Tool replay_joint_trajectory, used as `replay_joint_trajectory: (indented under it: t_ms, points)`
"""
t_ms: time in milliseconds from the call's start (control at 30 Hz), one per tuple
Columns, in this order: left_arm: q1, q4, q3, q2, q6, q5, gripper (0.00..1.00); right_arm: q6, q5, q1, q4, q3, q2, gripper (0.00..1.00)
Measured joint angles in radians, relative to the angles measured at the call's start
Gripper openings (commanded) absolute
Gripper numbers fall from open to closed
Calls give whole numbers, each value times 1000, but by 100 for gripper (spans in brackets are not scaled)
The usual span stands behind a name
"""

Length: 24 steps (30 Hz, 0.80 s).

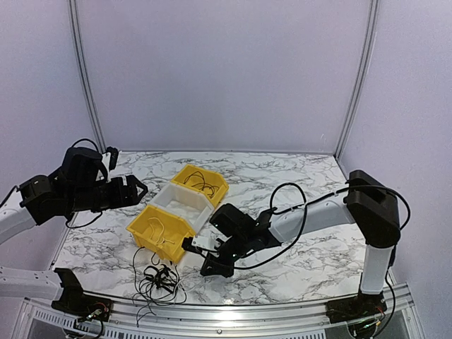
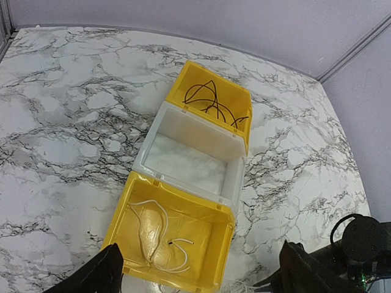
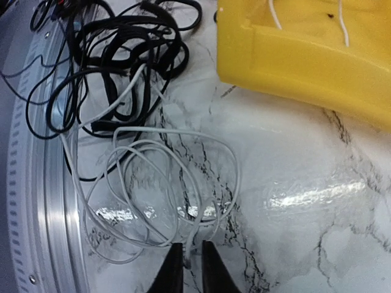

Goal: Untangle the cables

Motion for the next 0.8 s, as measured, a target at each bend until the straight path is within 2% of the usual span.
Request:
replay_joint_trajectory:
  t_ms: [267, 400, 567, 800]
  points:
    - [0, 15, -37, -1, 42, 78, 93, 15, 21, 0, -56, 14, -76, 0]
    - [-4, 65, -84, -3, 98, 192, 93, 5, 23, 0, -134, 76, -180, 0]
    - [-17, 127, -174, -14, 161, 334, 93, -1, 30, -1, -156, 128, -274, 0]
    - [-100, 257, -217, 2, 185, 473, 91, -22, 32, -8, -185, 127, -293, 0]
